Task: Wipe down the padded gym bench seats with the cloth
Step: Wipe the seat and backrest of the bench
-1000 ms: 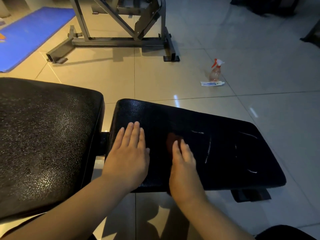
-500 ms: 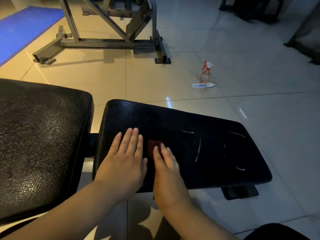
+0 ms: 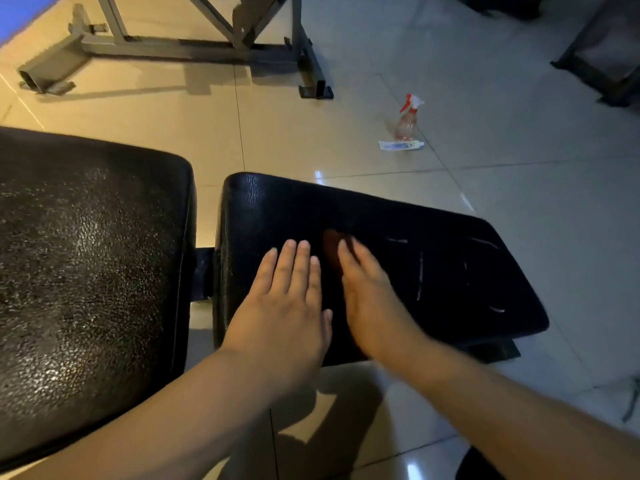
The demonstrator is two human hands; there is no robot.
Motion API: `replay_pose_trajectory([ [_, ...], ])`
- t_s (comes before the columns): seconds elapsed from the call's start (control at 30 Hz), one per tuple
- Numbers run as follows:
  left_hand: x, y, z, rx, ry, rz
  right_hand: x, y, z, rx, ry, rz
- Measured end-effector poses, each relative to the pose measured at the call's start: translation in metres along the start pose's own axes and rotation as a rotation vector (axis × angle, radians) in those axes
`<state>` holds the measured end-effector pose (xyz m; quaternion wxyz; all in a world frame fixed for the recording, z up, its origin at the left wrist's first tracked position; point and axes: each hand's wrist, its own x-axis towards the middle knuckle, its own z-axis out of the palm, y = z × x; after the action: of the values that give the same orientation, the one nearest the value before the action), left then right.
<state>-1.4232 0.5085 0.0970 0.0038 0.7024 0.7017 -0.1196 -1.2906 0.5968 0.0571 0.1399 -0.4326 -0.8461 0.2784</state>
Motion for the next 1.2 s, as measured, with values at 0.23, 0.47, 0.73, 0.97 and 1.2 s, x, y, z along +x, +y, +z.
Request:
replay_pose_trajectory([
  [0.23, 0.003, -0.011, 0.0, -0.098, -0.002, 0.022, 0.032, 0.018, -0.009, -0.103, 0.021, 0.188],
  [0.47, 0.001, -0.017, 0.01, -0.144, 0.045, 0.071, -0.017, -0.016, 0.003, -0.101, -0.101, 0.214],
  [0.73, 0.008, -0.02, 0.009, -0.177, 0.119, 0.063, 0.021, 0.013, -0.019, -0.038, -0.049, 0.275],
  [0.97, 0.006, -0.016, 0.016, -0.177, 0.137, 0.047, -0.019, 0.006, 0.002, -0.042, -0.054, 0.108],
  [1.2, 0.015, -0.002, 0.014, -0.12, 0.144, -0.113, 0.02, 0.05, -0.027, -0.054, -0.16, 0.061],
])
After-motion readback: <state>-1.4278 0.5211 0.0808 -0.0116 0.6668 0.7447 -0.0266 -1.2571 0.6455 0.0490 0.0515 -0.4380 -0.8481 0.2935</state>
